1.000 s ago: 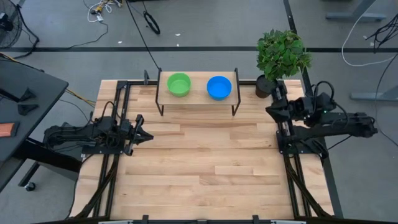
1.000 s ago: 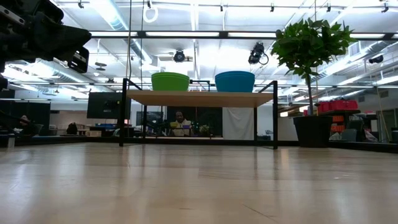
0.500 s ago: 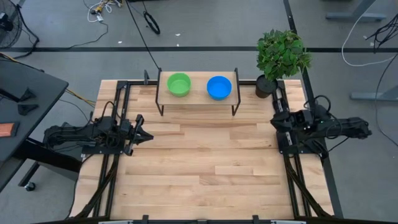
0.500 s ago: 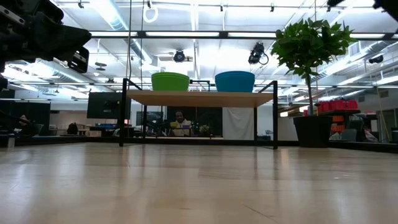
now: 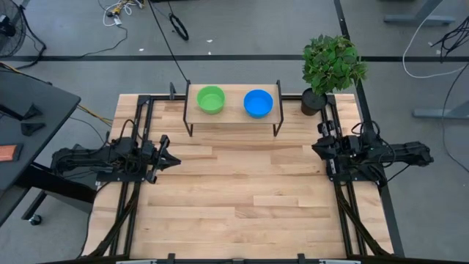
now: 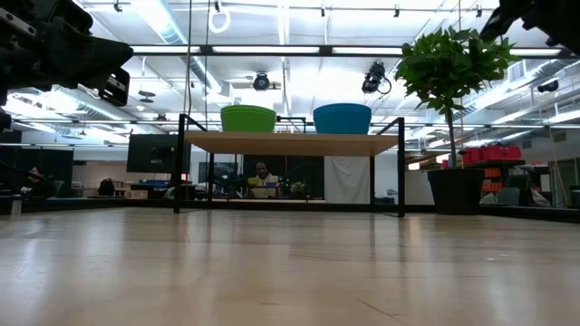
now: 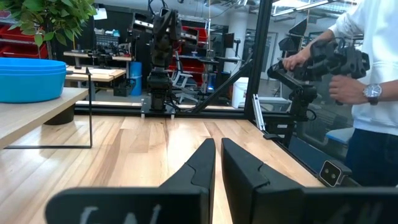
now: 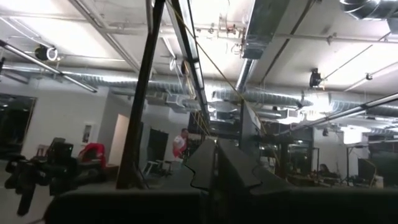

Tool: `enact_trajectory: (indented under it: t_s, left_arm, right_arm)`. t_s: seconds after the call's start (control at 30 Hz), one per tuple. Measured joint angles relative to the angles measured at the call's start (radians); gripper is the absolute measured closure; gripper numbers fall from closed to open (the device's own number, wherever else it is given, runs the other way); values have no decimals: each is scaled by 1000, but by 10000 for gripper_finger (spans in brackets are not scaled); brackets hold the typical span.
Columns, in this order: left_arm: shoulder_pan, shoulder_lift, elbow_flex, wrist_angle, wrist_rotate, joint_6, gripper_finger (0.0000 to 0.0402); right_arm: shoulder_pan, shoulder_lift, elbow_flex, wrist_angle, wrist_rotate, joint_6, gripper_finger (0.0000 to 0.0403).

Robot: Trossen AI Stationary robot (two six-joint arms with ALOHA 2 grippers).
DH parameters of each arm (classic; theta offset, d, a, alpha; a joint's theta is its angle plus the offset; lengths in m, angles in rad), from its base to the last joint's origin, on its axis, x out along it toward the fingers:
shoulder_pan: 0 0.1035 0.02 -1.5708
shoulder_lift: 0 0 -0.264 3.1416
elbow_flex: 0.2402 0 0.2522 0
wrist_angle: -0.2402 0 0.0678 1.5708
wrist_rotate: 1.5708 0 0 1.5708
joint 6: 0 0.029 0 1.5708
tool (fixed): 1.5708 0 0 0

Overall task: Pick & Place Mini bowls
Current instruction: Return to Home Position

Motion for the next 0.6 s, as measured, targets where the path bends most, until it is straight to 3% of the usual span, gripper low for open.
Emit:
enact_trajectory:
  t_s: [0.23,0.6]
  left_arm:
    - [0,0,0,0,0,0,371]
    - [0,0,0,0,0,0,371]
  right_arm:
    - [0,-18,-66,-2,8,36,380]
    - [0,-21,-66,-177,46,88,380]
